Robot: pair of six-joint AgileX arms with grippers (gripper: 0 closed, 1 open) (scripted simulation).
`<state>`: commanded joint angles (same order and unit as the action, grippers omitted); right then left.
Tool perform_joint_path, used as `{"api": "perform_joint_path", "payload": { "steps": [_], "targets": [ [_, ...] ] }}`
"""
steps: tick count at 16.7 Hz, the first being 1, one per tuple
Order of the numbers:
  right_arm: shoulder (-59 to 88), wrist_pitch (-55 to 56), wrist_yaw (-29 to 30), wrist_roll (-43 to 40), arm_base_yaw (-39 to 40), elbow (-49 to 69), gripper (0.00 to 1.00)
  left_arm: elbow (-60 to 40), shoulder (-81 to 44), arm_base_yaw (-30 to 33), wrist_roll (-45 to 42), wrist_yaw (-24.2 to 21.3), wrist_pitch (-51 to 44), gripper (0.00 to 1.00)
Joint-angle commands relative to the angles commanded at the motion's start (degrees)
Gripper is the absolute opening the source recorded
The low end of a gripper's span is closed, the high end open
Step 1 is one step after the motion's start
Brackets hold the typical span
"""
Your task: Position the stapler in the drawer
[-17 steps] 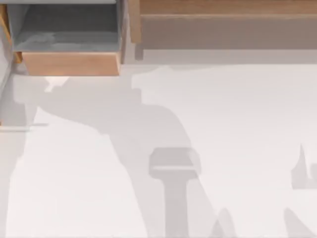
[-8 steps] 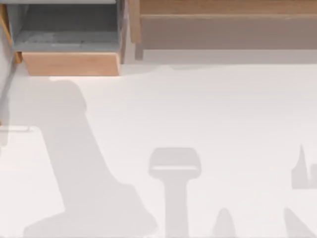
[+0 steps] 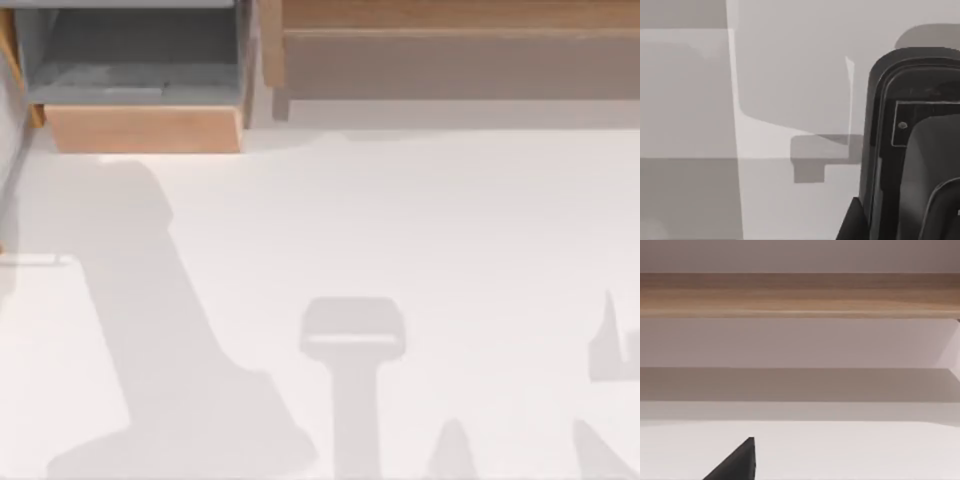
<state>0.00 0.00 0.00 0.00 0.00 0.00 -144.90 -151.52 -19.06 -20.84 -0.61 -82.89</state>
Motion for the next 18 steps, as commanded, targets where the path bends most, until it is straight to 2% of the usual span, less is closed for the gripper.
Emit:
{"api": "perform_joint_path", "payload": {
  "steps": [7, 18],
  "targets": [
    [0.0, 0.0, 0.0, 0.0, 0.0, 0.0, 1.0, 2.2, 0.4, 0.0, 0.1, 0.0, 1.6, 0.0],
    [0.0, 0.0, 0.0, 0.0, 0.0, 0.0, 1.0, 2.2, 0.4, 0.0, 0.1, 0.0, 1.6, 0.83]
  ]
}}
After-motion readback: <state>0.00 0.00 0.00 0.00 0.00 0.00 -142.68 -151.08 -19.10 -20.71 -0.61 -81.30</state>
